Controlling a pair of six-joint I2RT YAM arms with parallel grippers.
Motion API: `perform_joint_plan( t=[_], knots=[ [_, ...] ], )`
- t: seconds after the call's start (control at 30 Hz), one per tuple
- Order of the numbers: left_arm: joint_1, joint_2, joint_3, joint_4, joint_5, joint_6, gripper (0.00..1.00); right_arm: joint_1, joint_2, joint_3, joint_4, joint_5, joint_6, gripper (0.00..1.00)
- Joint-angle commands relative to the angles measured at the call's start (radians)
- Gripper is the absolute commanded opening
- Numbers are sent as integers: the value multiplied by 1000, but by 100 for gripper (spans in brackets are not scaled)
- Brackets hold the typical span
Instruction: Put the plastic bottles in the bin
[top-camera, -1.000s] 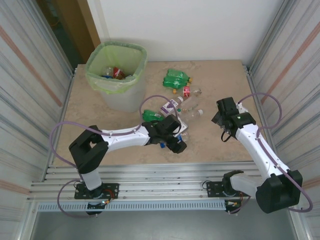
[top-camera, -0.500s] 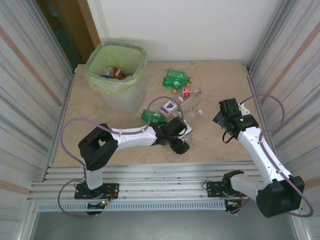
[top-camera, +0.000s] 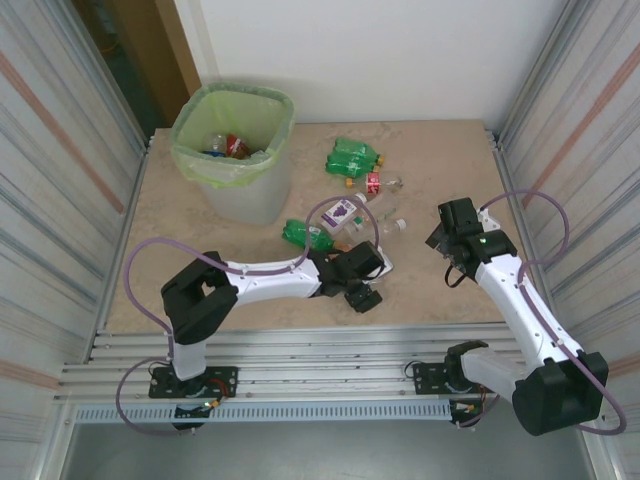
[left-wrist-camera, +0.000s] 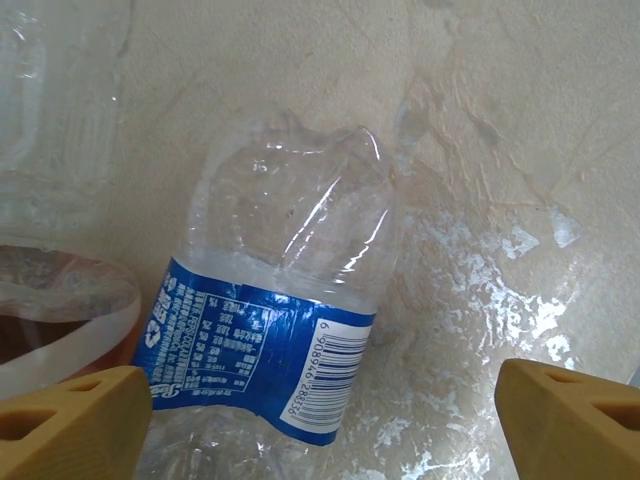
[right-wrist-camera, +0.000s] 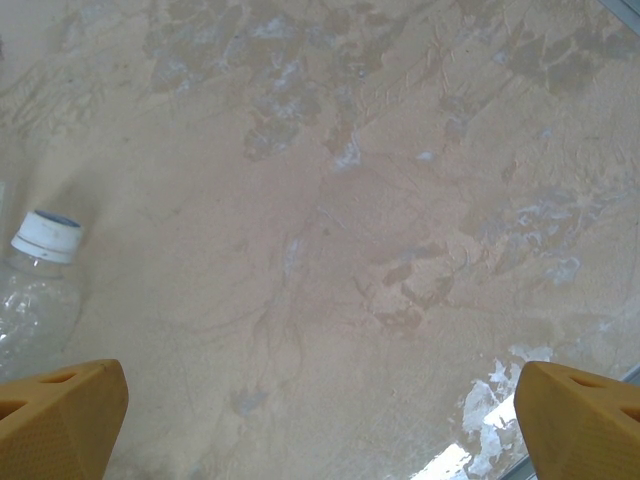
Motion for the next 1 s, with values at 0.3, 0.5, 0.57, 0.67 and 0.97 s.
perform_joint_plan(
  t=[0.3,0.5,0.57,0.67,0.97],
  knots=[
    [1,94,133,-65,-58,65,89,-9,-21,-19,-14,0,-14,98],
    [0,128,157,-82,-29,70,90,-9,-29,-22,-19,5,-15,98],
    [0,139,162,-87,-20,75,90,-11,-28,-24,-18,5,-15,98],
    [1,156,174,-100,-5,74,90,-11,-26,-24,-14,3,-14,98],
    [0,213,201,-132,36,76,85,-13,-28,-29,-14,3,-12,98]
  ],
)
